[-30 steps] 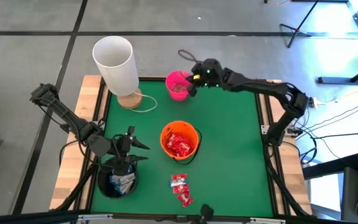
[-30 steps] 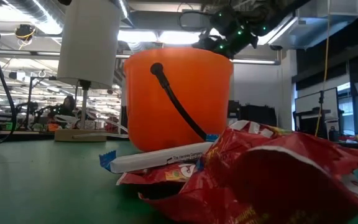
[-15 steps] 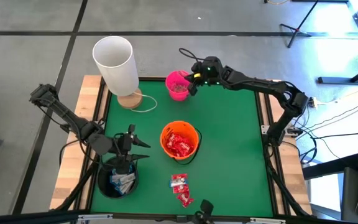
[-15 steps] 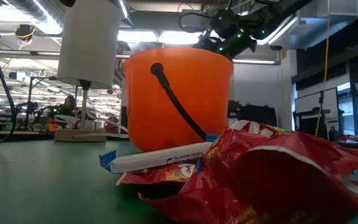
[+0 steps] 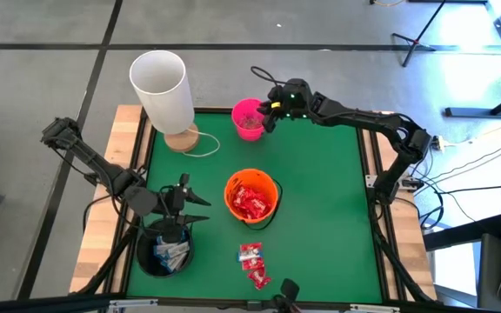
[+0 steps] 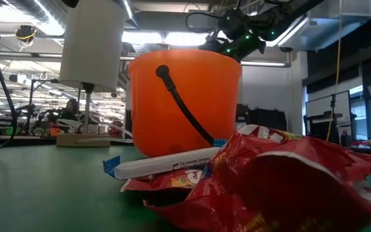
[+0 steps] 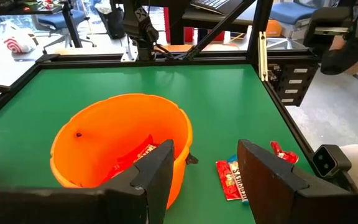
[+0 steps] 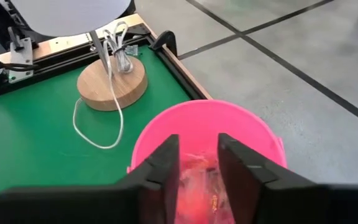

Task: Sort candy
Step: Put the white chocolate into the black bucket, then put the red candy into the orange bucket

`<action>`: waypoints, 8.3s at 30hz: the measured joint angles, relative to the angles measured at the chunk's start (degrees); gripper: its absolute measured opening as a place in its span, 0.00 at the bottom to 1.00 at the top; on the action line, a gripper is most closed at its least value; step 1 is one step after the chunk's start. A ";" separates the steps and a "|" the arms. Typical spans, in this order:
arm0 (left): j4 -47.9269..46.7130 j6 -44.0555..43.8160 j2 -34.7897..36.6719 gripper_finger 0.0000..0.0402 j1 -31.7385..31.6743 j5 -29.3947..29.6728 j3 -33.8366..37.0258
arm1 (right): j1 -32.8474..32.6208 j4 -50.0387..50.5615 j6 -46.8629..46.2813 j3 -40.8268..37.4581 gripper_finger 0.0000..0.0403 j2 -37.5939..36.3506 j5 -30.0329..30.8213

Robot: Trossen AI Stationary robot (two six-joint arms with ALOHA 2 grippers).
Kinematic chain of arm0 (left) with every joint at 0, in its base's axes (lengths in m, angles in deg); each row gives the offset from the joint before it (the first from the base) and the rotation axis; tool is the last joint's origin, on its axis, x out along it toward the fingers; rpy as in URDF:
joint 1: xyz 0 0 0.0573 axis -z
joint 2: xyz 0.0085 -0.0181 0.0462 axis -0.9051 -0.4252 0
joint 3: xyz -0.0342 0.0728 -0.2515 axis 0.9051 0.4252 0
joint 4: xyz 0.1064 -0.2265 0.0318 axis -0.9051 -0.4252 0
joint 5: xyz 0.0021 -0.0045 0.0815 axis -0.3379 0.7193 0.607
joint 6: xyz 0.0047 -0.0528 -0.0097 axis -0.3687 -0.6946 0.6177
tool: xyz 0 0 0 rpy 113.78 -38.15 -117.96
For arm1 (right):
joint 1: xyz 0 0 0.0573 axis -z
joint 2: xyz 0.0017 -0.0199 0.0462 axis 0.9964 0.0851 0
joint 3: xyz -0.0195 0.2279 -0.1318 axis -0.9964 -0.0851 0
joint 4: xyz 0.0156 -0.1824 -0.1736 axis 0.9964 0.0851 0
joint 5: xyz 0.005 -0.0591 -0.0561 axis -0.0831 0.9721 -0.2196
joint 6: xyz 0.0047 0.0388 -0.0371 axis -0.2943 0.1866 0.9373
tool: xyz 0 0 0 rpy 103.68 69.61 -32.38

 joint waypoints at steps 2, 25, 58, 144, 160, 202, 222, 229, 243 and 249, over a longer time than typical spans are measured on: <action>0.00 -0.02 0.00 0.42 0.00 0.02 0.00 | 0.00 0.02 -0.10 0.00 0.31 -0.02 0.01; 0.83 -0.03 0.00 0.42 -0.11 0.17 0.00 | -43.79 12.98 0.82 0.09 0.36 -10.95 8.64; 1.64 -1.63 -0.04 0.42 -0.33 0.36 0.00 | -57.35 6.97 -9.08 0.00 0.36 16.07 9.94; 1.02 -4.45 -0.04 0.42 -0.26 0.09 0.00 | -56.61 18.53 -11.57 18.69 0.37 29.59 14.58; 0.85 -4.54 -0.04 0.42 -0.26 0.04 0.00 | -56.58 23.01 -10.99 24.56 0.57 29.81 16.04; 1.03 -4.06 6.65 0.42 3.49 -3.85 -0.02 | -56.30 36.65 -6.35 47.92 0.15 33.86 17.92; 1.03 5.01 17.43 0.42 8.07 3.58 -0.09 | -49.67 3.82 2.79 52.24 0.12 35.36 9.41; 0.87 5.05 17.40 0.42 8.07 4.48 -0.09 | -48.65 1.99 2.78 52.26 0.12 36.77 8.93; 0.65 4.66 17.40 0.42 8.09 5.18 -0.09 | -49.86 18.39 6.01 52.23 0.12 31.92 11.59; -0.05 4.55 17.40 0.42 8.09 5.15 -0.09 | -53.74 40.14 2.22 52.30 0.12 28.55 17.92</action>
